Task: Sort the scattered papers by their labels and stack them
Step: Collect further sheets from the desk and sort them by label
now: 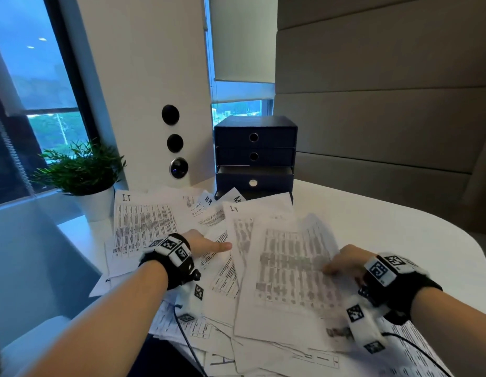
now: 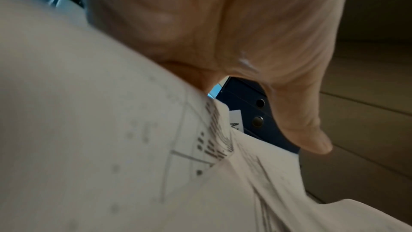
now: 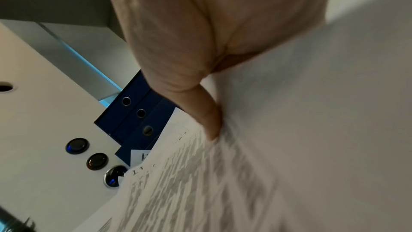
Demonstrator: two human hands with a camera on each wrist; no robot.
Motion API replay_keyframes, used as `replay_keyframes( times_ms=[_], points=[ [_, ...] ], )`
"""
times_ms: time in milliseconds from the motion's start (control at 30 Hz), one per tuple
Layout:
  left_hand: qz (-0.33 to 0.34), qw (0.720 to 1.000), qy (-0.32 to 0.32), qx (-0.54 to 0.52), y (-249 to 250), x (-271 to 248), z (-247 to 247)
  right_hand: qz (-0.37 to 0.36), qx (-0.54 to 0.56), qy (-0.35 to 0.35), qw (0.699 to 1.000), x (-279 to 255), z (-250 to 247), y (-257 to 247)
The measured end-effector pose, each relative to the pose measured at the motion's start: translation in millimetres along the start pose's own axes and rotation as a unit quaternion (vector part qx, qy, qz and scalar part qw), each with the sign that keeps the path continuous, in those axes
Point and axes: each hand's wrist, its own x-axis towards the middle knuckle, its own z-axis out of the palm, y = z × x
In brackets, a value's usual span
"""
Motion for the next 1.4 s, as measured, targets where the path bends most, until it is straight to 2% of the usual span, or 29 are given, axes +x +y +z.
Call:
replay_keyframes(
  times_ms=[167, 300, 467, 600, 700, 767, 867, 1067, 1100, 1167, 1267, 1300, 1367, 1400],
  points=[
    [0.013, 0.998, -0.02, -0.061, 21, 4, 13, -0.047, 0.076, -0.071, 0.993, -3, 10, 1],
    [0.029, 0.997, -0.002, -0.077, 22, 13, 20, -0.055, 0.083, -0.053, 0.994, -6, 6, 1],
    [0.078, 0.98, 0.013, -0.182, 22, 2, 20, -0.059, 0.096, -0.007, 0.994, -4, 6, 6],
    [0.138, 0.957, 0.026, -0.253, 12, -4, 16, -0.069, 0.171, -0.029, 0.982, 21, 9, 22],
    [0.139, 0.944, 0.002, -0.3, 8, -3, 15, -0.082, 0.211, -0.066, 0.972, 35, 13, 29],
    [0.136, 0.933, -0.024, -0.333, 9, -7, 14, -0.098, 0.247, -0.076, 0.961, 36, 15, 30],
    [0.134, 0.912, -0.055, -0.383, 13, -9, 11, -0.127, 0.315, -0.055, 0.939, 18, 12, 22],
    [0.151, 0.87, -0.059, -0.465, 15, 1, -2, -0.178, 0.453, -0.091, 0.869, 8, -3, 17],
    [0.154, 0.869, -0.054, -0.467, 17, -1, -3, -0.183, 0.443, -0.097, 0.872, 6, -5, 15],
    [0.142, 0.895, -0.037, -0.421, 18, 8, 4, -0.171, 0.38, -0.084, 0.905, 10, -3, 11],
    [0.145, 0.933, -0.067, -0.322, 11, 44, 32, -0.158, 0.284, -0.022, 0.945, 4, 1, -1],
    [0.131, 0.941, -0.071, -0.302, 12, 42, 36, -0.156, 0.254, -0.002, 0.955, 0, 0, -5],
    [0.134, 0.94, -0.039, -0.311, 26, 17, 34, -0.161, 0.202, 0.028, 0.966, -7, -9, -14],
    [0.139, 0.928, -0.02, -0.346, 34, 9, 32, -0.176, 0.186, 0.044, 0.966, -10, -15, -20]
  ],
)
